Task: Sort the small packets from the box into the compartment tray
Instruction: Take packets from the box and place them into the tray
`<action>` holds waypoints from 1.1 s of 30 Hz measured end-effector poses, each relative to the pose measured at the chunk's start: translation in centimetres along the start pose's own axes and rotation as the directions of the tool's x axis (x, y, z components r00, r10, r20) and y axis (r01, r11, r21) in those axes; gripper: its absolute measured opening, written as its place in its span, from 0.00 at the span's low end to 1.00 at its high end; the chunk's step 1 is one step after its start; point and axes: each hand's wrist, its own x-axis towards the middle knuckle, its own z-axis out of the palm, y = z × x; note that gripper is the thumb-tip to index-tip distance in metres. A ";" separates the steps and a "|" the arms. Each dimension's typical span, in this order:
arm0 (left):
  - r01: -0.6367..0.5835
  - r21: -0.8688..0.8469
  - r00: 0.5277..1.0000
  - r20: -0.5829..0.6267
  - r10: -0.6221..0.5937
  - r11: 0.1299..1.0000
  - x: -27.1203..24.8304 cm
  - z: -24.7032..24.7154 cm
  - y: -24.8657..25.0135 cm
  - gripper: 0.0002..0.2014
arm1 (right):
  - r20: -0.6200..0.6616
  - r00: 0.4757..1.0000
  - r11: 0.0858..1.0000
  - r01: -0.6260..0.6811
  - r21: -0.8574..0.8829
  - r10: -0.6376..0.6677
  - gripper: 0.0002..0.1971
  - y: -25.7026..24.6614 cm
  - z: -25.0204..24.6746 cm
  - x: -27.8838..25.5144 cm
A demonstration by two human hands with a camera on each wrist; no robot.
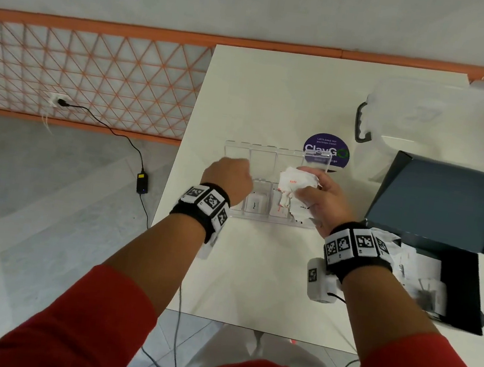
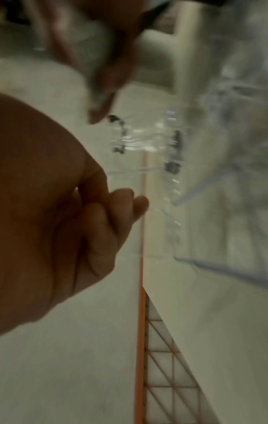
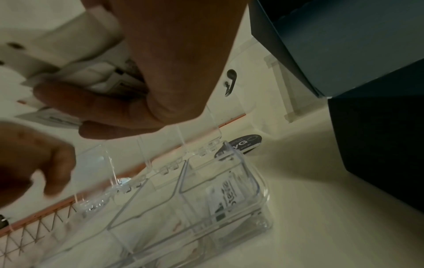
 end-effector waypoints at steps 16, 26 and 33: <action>-0.149 -0.543 0.986 -0.015 0.168 0.826 0.2 -0.5 4.1 0.07 | -0.018 1.000 1.000 -0.018 0.011 0.018 0.19 0.4 -1.8 -0.1; -0.071 -0.390 0.996 0.029 0.090 0.918 1.0 1.4 4.1 0.12 | -0.041 0.999 0.999 0.019 0.027 -0.017 0.22 -0.9 -4.1 -0.2; -0.179 -0.120 0.969 0.153 0.196 0.976 1.3 3.4 5.0 0.10 | -0.035 0.999 0.999 0.028 0.017 -0.027 0.21 -0.9 -4.9 0.2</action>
